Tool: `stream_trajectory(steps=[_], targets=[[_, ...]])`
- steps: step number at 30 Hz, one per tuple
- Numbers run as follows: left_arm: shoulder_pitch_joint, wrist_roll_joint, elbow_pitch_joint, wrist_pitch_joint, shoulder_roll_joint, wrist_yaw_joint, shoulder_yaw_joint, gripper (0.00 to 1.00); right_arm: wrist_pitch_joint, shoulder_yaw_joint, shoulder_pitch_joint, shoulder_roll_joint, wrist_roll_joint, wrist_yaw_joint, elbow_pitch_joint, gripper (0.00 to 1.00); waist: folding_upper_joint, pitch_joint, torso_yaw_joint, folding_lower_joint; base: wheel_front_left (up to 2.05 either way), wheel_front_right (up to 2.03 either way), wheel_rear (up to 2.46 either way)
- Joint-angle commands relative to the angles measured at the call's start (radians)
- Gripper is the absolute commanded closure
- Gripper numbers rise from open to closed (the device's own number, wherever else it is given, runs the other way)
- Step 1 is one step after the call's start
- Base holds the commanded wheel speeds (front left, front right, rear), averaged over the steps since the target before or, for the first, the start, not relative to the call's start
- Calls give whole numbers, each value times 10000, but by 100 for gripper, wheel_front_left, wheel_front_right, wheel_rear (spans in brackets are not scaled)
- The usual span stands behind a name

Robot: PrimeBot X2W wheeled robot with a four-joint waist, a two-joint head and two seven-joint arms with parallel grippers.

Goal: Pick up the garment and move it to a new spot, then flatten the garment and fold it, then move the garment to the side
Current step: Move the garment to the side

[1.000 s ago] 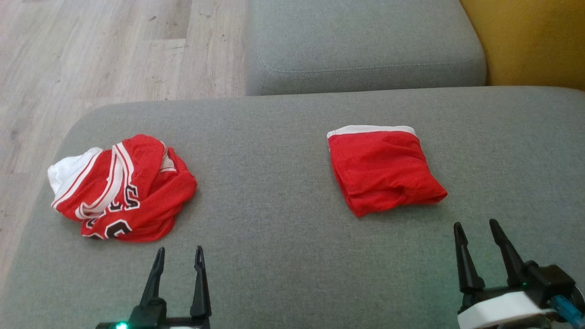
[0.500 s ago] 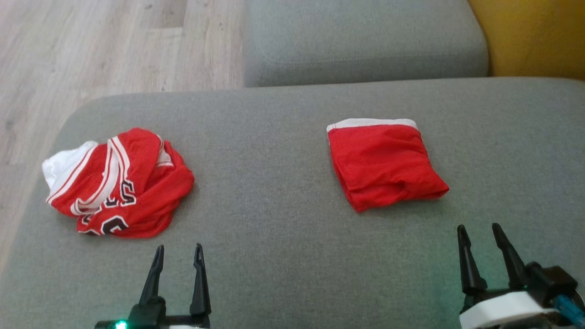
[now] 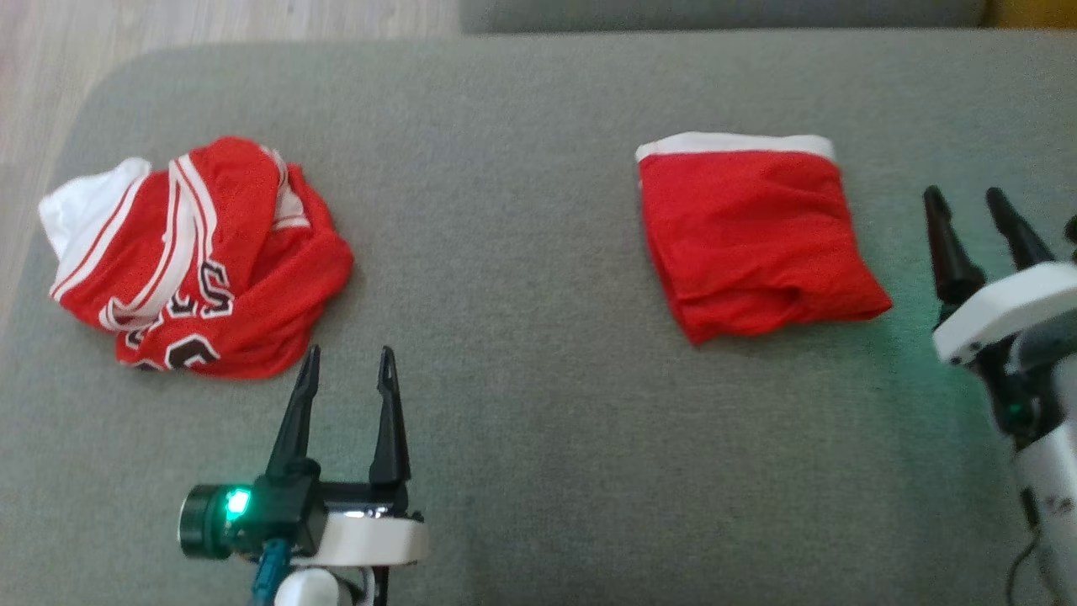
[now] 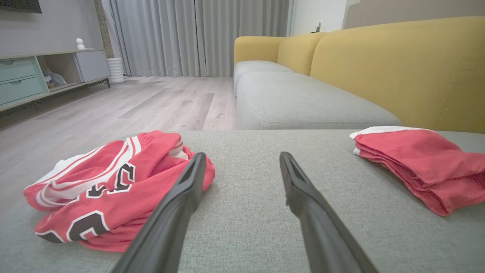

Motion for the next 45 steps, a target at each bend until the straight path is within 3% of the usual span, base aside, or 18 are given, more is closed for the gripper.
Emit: stream_trajectory(steps=[1,5,10,11,12,13,14,15,21,28,37,44,45], targets=[[-377,-12,-279,-51,-29,65,166,0,340,277,-287,-373,267,-7,-15,0,0,469,292,-4,0,0,0],[-649,-81,-230,-51,-29,118,-2,0,1310,687,-806,-787,1031,-7,585,0,0,757,516,-4,0,0,0],[-749,-164,-206,-51,-29,216,-67,0,1710,1361,-870,-777,2109,-7,805,0,0,934,554,-4,0,0,0],[-759,-167,-197,-51,-29,221,-73,0,1745,1497,-878,-783,2278,-7,873,13,0,965,538,-4,0,0,0],[-780,-162,-187,-51,-29,221,-79,0,1778,1626,-897,-765,2471,-7,933,35,0,1000,514,-4,0,0,0],[-813,-152,-178,-51,-29,216,-80,0,1806,1770,-929,-757,2653,-7,971,60,0,1034,487,-4,0,0,0],[-854,-137,-169,-51,-29,211,-73,0,1829,1928,-969,-765,2816,-7,989,97,0,1068,451,-4,0,0,0],[-895,-123,-166,-51,-29,211,-58,0,1827,2085,-1023,-799,2951,-7,989,100,0,1105,410,-4,0,0,0],[-1128,-23,-195,-51,-30,152,48,0,1261,2655,-1535,-1386,3304,-7,1097,100,0,1436,70,-4,0,0,0],[-1353,112,-283,-51,-30,49,169,0,855,2814,-2062,-2914,3047,-7,1441,100,0,2136,-571,-4,0,0,0],[-2180,452,-383,-51,-30,-207,238,0,786,2017,-2806,-4997,2395,-7,1948,100,0,3397,-1345,-4,0,0,0],[-2752,452,-360,-51,-30,-275,107,0,758,1111,-2828,-5745,1889,-7,2259,100,0,3805,-1440,-4,0,0,0],[-2786,416,-330,-51,-30,-268,88,0,724,983,-2809,-5768,1769,-7,2325,40,0,3765,-1423,-4,0,0,0]])
